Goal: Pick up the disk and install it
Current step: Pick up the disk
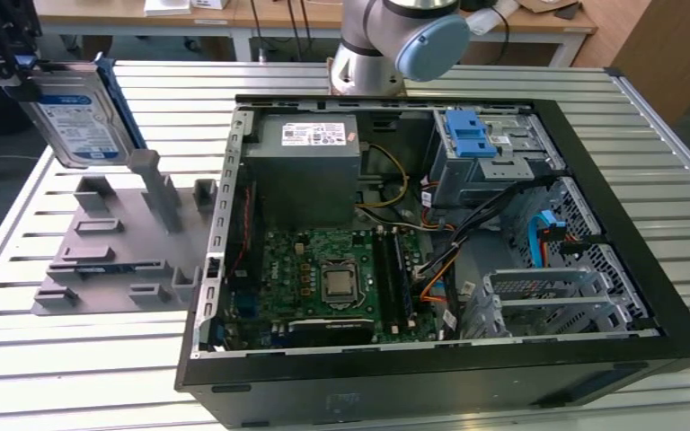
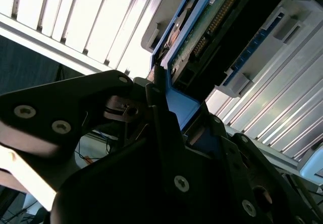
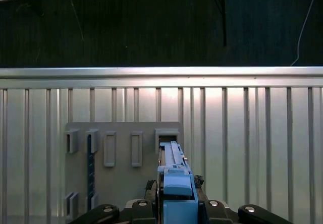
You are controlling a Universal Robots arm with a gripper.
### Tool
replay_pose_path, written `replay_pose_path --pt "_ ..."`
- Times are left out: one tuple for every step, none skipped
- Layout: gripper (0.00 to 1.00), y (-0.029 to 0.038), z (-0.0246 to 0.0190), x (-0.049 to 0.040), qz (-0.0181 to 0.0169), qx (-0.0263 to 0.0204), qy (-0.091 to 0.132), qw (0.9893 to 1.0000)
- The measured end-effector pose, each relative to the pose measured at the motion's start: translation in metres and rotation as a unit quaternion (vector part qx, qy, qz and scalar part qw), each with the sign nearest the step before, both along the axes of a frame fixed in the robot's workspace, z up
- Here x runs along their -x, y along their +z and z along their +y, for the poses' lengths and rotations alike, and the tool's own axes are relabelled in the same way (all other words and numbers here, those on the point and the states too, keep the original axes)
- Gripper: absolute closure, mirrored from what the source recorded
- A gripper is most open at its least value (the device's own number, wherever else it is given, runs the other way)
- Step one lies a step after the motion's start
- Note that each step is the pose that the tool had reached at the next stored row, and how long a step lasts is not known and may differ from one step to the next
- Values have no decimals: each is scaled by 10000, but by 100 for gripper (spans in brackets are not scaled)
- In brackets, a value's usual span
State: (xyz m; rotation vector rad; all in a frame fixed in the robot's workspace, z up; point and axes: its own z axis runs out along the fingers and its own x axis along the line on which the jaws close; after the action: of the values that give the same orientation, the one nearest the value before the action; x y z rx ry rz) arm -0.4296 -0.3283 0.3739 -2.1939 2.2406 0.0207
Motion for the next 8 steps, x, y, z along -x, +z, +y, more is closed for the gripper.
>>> replay_pose_path --pt "63 11 0 0 0 0 0 10000" --pt "63 21 0 0 0 0 0 10000" --pt "63 31 0 0 0 0 0 10000" --pt "63 41 0 0 0 0 0 10000" --pt "63 53 0 0 0 0 0 10000" --pt "63 64 0 0 0 0 0 10000" --pt "63 76 0 0 0 0 0 10000" --pt "63 86 0 0 0 0 0 10000"
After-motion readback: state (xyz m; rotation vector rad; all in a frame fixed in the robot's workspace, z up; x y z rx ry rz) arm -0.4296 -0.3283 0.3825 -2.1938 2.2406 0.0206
